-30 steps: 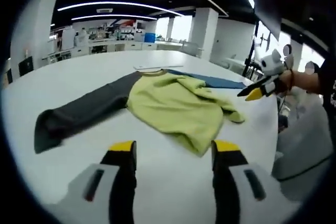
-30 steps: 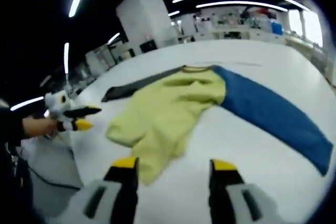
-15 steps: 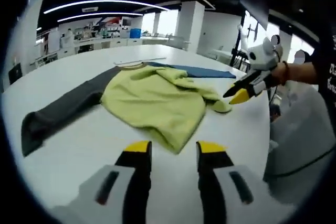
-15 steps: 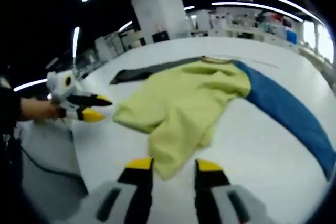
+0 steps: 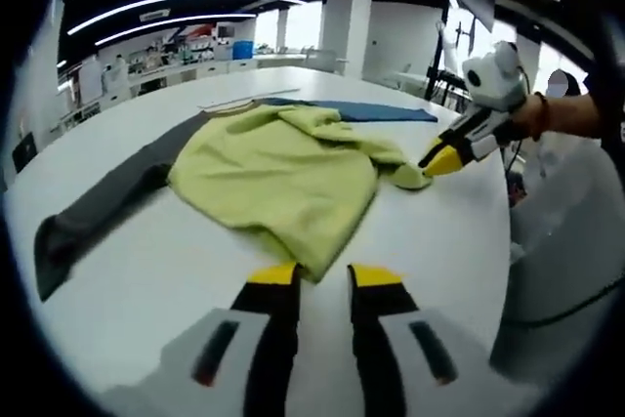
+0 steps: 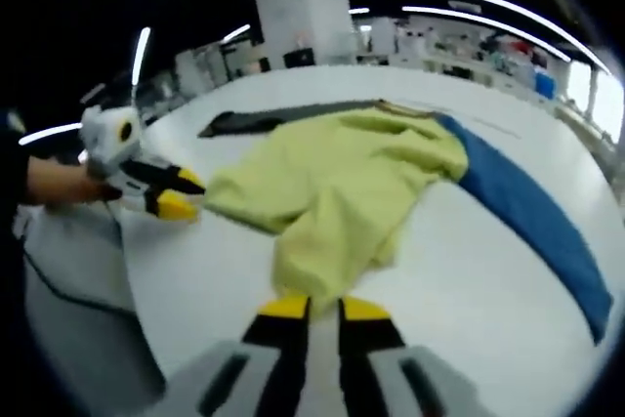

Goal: Fold the garment on the visible template until the final outline fits inside the template.

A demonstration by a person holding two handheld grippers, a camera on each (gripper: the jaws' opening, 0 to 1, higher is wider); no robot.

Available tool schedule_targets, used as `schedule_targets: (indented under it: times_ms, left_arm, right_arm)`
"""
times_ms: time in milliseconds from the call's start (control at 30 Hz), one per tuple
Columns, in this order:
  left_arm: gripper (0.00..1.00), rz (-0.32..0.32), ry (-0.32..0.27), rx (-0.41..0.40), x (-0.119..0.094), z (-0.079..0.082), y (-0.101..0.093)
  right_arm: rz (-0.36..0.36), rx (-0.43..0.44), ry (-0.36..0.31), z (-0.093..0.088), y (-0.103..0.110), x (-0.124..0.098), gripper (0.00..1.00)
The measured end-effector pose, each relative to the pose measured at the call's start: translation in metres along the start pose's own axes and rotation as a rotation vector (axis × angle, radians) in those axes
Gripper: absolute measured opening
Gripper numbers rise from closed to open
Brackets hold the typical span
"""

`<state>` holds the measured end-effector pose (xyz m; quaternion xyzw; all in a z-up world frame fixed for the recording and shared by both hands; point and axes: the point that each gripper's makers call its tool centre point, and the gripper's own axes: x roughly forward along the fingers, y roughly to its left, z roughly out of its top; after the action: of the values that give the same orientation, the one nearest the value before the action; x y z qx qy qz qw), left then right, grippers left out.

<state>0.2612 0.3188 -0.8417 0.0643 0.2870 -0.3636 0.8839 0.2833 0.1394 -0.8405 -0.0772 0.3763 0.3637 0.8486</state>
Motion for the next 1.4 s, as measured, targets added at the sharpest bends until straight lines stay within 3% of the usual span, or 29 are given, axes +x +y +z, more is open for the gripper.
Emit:
schedule_targets:
  times_ms: [300,500,867,1100,1133,1400]
  left_arm:
    - [0.06,0.048,0.020,0.069,0.002,0.001,0.007]
    - [0.04,0.069,0.018,0.067,0.005,0.002,0.008]
    - [0.00,0.063,0.007,-0.046,0.005,0.003,0.005]
    - [0.00,0.047,-0.033,-0.158,-0.005,0.013,0.002]
    - [0.00,0.046,-0.042,-0.169,-0.008,0.023,-0.003]
    - [0.00,0.045,-0.056,-0.159,-0.023,0.036,-0.007]
  right_arm:
    - [-0.022,0.050,-0.001,-0.002,-0.001,0.004,0.03]
    - [-0.051,0.076,-0.010,-0.002,-0.003,0.005,0.01]
    - [-0.032,0.179,-0.050,0.000,-0.006,0.003,0.00]
    - [-0.022,0.176,-0.068,0.002,-0.003,-0.006,0.00]
    - [-0.022,0.173,-0.071,0.003,-0.004,-0.008,0.00]
    - [-0.059,0.150,-0.100,0.014,-0.016,-0.030,0.00]
